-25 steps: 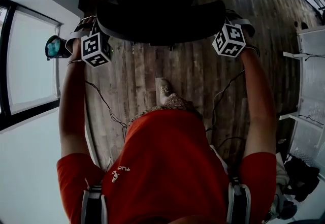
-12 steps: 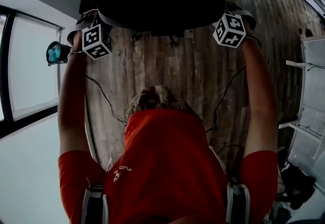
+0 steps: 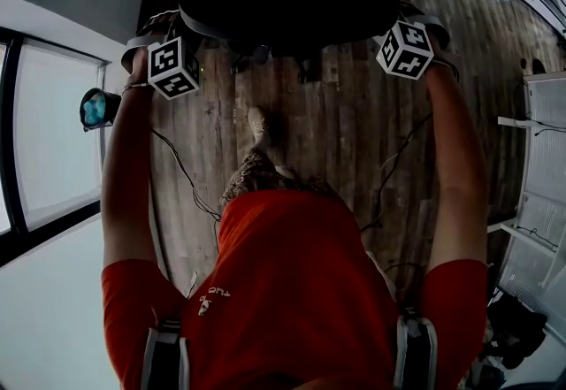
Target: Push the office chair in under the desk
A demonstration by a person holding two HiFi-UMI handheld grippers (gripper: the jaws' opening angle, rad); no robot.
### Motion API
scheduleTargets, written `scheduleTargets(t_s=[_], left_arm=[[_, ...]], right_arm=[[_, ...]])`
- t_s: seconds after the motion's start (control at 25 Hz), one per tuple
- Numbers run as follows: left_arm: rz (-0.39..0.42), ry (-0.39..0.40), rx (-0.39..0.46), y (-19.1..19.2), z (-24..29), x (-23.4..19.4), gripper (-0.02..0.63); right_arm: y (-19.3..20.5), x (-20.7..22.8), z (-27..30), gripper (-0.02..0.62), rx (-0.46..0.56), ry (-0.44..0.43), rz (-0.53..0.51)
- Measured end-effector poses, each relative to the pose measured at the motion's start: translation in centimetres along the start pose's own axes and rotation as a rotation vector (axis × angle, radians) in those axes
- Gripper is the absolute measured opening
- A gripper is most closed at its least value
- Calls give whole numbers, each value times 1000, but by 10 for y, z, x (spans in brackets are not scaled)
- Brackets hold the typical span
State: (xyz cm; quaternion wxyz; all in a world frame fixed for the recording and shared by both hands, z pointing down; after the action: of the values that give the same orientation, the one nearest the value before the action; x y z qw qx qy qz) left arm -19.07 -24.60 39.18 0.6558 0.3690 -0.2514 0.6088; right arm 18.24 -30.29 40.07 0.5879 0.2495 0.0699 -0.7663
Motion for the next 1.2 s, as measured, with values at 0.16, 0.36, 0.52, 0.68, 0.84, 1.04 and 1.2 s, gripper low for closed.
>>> scheduleTargets(t_s=[0.16, 0.36, 0.52, 0.68, 0.84, 1.04, 1.2], left_arm=[[10, 8, 5, 10, 30, -26, 114], [15, 21, 11, 27, 67, -57, 110], [25, 28, 14, 37, 93, -82, 110], [32, 27, 26, 48, 119, -105, 110], [40, 29, 36, 59, 144, -128, 110], [48, 20, 49, 71, 172, -155, 112], [51, 12, 59, 77, 194, -172, 112]], right_arm=[[4, 32, 18, 155, -9, 4, 12], [1, 73, 41, 155, -18, 6, 23], [2, 102, 55, 155, -23, 3, 34], [1, 130, 70, 155, -33, 1, 47], [-2, 158, 84, 155, -35, 5, 65], [-10, 199, 93, 155, -32, 32, 77], [-7, 224, 107, 155, -37, 31, 87]])
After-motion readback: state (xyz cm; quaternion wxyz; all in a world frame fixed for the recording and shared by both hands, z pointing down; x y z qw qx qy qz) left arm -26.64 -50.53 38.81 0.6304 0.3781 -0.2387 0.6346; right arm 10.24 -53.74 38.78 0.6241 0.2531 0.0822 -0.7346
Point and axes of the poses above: the fingertips, and each gripper's own axes: z forward along the fingers, x to its right, y out of its underside, the point moved 10 cm from there along -z, backward along the fingers, and after that the axes turned 7 degrees about -y, right-handed, at the moved point
